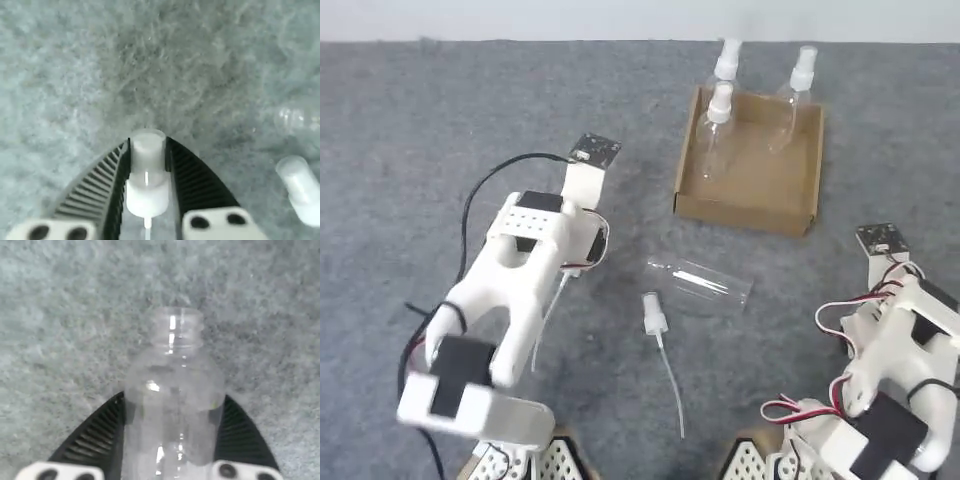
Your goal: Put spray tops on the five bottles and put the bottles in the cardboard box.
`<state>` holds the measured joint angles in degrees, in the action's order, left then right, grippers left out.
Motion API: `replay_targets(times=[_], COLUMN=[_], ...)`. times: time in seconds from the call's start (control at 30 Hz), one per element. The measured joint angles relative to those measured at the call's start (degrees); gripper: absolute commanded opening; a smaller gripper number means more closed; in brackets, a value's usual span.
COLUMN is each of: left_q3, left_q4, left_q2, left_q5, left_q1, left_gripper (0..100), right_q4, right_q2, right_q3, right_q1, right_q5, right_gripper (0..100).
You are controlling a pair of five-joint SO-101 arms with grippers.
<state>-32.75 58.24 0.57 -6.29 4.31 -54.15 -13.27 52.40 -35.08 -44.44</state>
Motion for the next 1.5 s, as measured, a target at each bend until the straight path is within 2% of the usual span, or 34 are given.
replay_targets(times=[0.2, 0.37, 0.57, 0.8, 1.03, 1.3, 1.43, 1.5], left_q3=[-7.4, -13.7, -14.1, -14.1, -14.1, -14.1, -14.1, -14.1], left_q4=[3.2, 3.3, 3.4, 3.4, 3.4, 3.4, 3.4, 4.0], left_q2=[-15.0, -23.4, -24.8, -24.8, -24.8, -25.3, -27.0, -30.0], left_q5=[2.4, 3.7, 4.2, 4.0, 4.0, 4.0, 4.0, 4.0], left_q1=[2.9, 6.2, 5.1, 5.3, 5.3, 5.3, 5.3, 5.3], left_gripper=[4, 4, 4, 4, 4, 4, 4, 4], right_q4=[-0.4, -7.5, -14.5, -15.3, -15.3, -14.9, -19.3, -20.7], right_q2=[0.0, 0.0, 0.0, 0.4, 8.6, 10.7, 8.0, 4.0], right_q3=[-3.0, -10.5, -14.4, -14.5, -15.6, -19.1, -24.4, -27.3], right_q1=[2.8, 5.5, 6.2, 4.4, 4.4, 4.4, 4.4, 5.5], right_q5=[2.5, 4.0, 4.3, 1.9, 1.0, 0.8, 1.6, 4.7], right_gripper=[26.2, 25.0, 21.7, 21.7, 21.5, 1.1, 0.8, 0.7])
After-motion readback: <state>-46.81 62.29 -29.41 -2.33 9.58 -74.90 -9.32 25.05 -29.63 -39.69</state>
